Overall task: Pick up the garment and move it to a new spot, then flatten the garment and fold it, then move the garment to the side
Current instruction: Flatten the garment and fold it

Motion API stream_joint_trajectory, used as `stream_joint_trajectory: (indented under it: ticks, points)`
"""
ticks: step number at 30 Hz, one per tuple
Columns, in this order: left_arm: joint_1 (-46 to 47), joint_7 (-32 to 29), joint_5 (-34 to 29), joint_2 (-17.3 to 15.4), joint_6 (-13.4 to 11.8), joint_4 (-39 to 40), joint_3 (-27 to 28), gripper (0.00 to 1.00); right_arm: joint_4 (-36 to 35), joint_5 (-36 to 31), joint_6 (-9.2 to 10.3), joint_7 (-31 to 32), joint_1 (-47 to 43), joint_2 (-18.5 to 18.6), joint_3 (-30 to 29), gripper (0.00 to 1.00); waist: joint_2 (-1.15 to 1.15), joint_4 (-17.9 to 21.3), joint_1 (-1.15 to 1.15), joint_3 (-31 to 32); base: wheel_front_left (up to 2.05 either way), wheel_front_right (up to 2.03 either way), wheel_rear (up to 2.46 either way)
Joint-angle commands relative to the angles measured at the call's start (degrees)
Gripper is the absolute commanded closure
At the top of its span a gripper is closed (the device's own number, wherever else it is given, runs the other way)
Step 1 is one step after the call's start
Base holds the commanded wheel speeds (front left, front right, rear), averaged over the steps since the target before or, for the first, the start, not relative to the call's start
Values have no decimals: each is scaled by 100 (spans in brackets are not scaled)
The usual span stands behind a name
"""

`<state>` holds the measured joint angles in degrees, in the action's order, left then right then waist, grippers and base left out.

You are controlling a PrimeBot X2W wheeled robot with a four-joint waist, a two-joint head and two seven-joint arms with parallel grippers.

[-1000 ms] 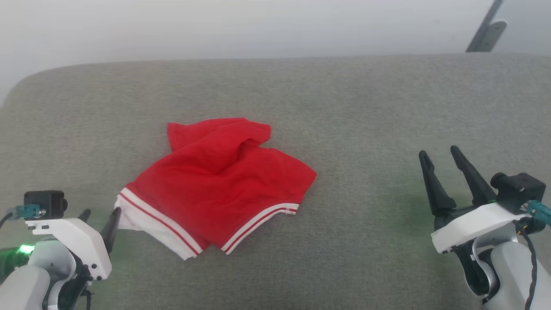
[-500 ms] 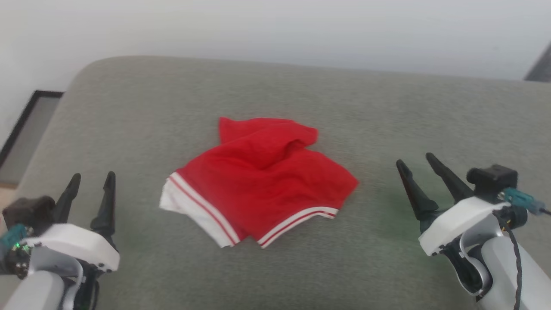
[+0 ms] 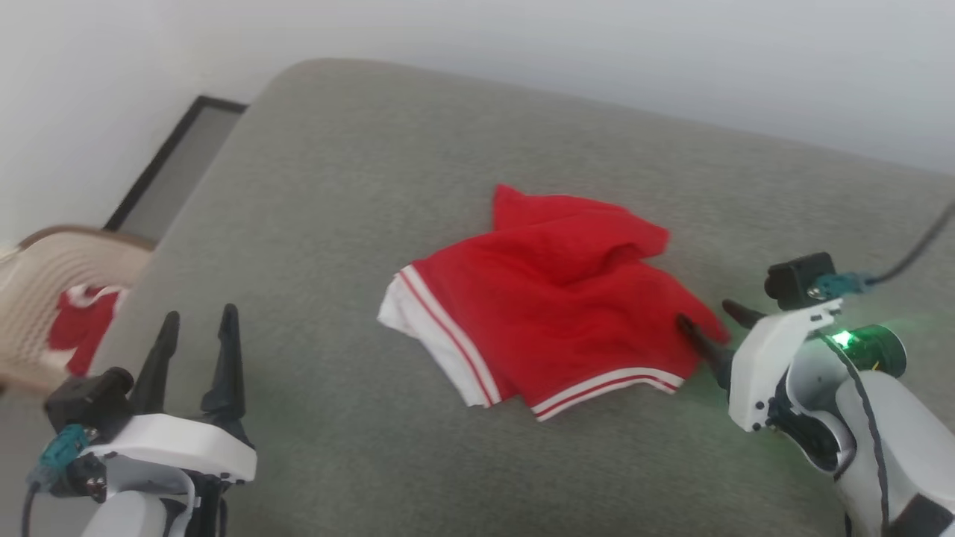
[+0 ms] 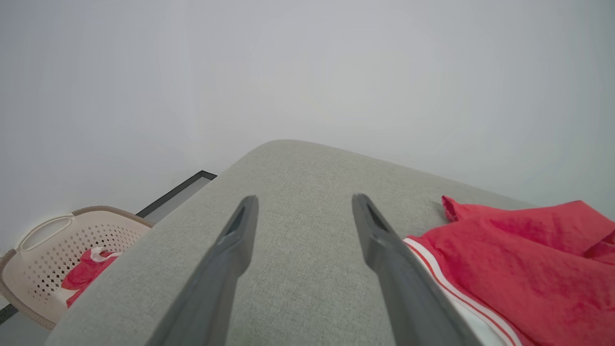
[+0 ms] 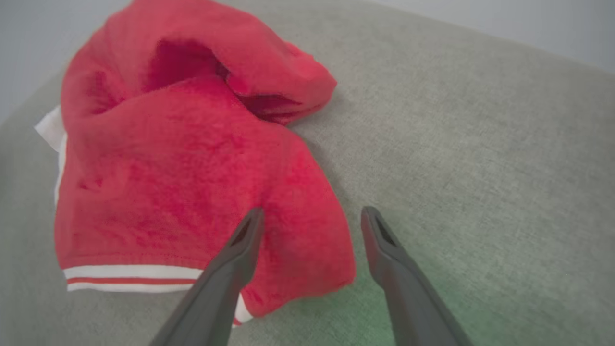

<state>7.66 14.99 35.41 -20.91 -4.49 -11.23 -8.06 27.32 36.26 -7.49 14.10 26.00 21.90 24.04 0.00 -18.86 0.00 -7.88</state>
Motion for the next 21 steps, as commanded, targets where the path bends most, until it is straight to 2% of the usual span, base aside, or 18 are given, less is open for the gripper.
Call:
stream_joint_trajectory:
  ticks: [1,8,9,10,15,21]
  points:
    - [-46,24,-93,119,88,22,79,0,162,-29,1,216,175,16,90,0,0,-218,0,-94,0,0,0]
    - [-66,26,-407,503,380,87,423,0,839,-67,0,1086,546,-3,455,0,0,-391,0,-164,0,0,0]
    - [-75,26,-461,563,424,89,497,0,912,-18,1,1150,567,-29,498,75,0,-399,0,-171,0,0,0]
    - [-76,26,-498,641,480,105,580,0,983,-2,0,1230,611,-34,558,100,0,-404,0,-175,0,0,0]
    - [-142,27,-742,933,794,182,964,0,1113,263,5,1241,777,70,652,100,0,-354,0,-132,0,0,0]
    - [-274,27,-994,1088,985,246,1401,0,969,541,5,1094,751,326,552,100,0,-74,0,30,0,0,0]
